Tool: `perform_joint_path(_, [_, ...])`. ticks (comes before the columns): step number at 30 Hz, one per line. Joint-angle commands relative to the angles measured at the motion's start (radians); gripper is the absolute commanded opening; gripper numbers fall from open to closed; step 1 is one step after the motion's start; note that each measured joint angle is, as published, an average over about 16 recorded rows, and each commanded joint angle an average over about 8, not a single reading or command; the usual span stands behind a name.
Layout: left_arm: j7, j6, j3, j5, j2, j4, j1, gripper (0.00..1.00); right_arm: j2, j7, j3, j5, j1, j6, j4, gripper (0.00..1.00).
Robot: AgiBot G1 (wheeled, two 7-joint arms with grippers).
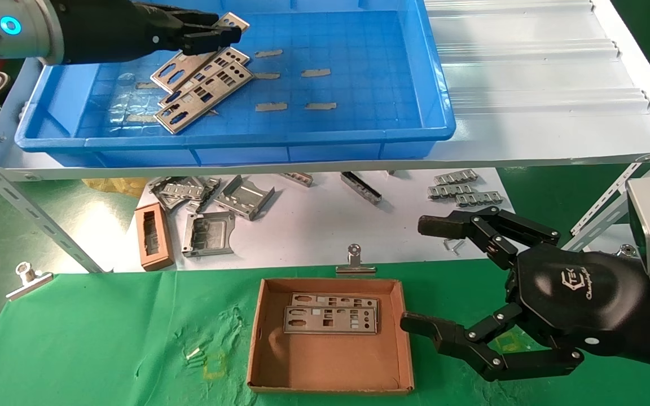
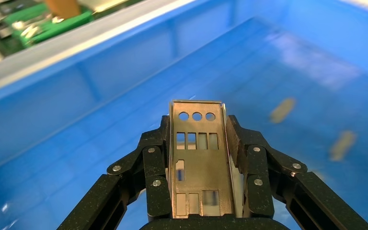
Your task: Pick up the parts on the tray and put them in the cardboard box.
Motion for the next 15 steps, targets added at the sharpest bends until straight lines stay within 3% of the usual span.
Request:
perform_joint_path(1, [0.005, 0.032, -0.004, -0.006, -0.009, -0.007, -0.007, 0.0, 0.0, 0.0, 0.0, 0.0, 0.0, 0.0, 0.0, 1.0])
perform_joint_path(15, [0.106, 0.422, -0.039, -0.067, -0.094, -0.046, -0.02, 0.0, 0.0, 0.0, 0.0, 0.0, 0.0, 0.0, 0.0, 1.0])
